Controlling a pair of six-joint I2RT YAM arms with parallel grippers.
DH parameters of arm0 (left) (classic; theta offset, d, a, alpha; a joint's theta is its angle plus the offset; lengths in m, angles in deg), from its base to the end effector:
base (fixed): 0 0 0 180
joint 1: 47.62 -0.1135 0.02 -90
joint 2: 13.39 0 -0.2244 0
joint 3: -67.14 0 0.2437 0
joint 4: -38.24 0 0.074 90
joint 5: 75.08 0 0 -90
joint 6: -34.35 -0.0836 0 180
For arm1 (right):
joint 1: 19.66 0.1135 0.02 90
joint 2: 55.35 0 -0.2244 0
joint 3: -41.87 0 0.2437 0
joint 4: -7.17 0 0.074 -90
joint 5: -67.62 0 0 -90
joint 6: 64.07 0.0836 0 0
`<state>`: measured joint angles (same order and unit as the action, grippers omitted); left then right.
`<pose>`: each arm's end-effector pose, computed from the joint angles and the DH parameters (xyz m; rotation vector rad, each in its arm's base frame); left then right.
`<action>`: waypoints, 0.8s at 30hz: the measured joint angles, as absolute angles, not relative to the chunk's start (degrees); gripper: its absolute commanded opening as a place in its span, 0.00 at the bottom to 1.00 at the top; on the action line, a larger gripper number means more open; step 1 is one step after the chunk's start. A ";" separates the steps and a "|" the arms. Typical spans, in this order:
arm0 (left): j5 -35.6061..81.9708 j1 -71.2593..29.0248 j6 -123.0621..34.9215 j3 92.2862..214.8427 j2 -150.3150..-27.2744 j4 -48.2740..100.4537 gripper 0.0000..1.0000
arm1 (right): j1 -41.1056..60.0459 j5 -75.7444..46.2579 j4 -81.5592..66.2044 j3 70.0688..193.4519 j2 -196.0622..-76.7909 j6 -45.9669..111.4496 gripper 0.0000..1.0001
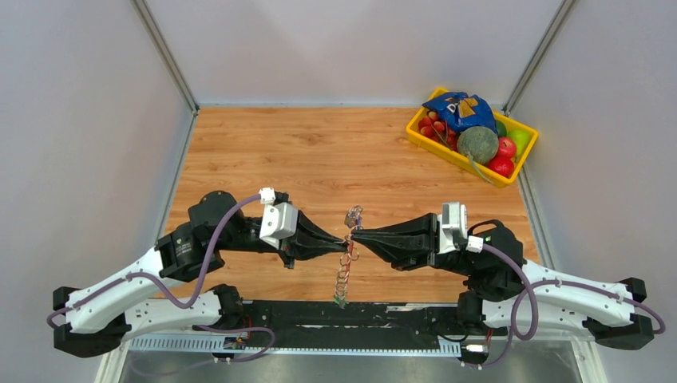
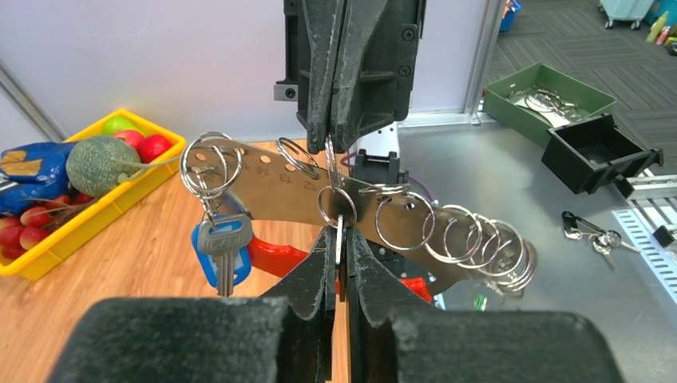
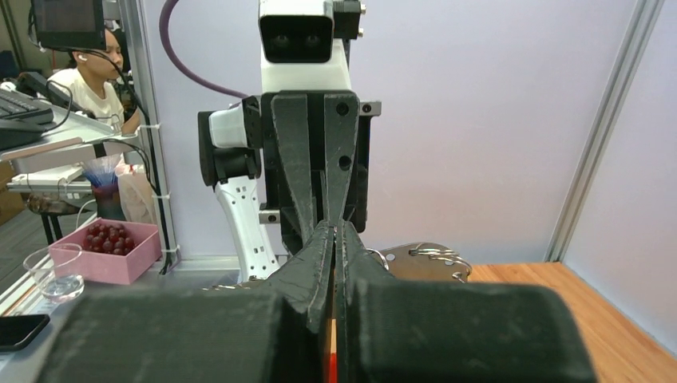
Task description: Put the keys on the keyring
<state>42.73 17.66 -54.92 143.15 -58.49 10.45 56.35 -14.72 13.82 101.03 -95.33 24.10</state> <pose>0.0559 -0.2147 0.4057 1.2181 1.1389 -1.2630 0.0422 0.2156 0.4061 -0.8554 0.8550 1.2211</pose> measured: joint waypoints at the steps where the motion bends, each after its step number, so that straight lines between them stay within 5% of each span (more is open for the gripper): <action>1: 42.95 17.66 -54.94 143.15 -58.67 10.45 0.07 | 56.35 -14.92 14.28 100.92 -95.40 24.06 0.00; 14: 43.41 17.66 -54.96 143.17 -59.93 10.60 0.07 | 56.42 -16.80 19.68 99.72 -97.30 23.27 0.00; 24: 42.97 17.66 -55.14 143.33 -60.65 9.42 0.41 | 56.44 -17.65 21.54 99.17 -98.37 23.27 0.00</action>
<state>42.97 17.66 -55.14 143.33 -60.65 9.42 56.44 -17.65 21.54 99.17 -98.37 23.27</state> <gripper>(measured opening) 0.352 0.006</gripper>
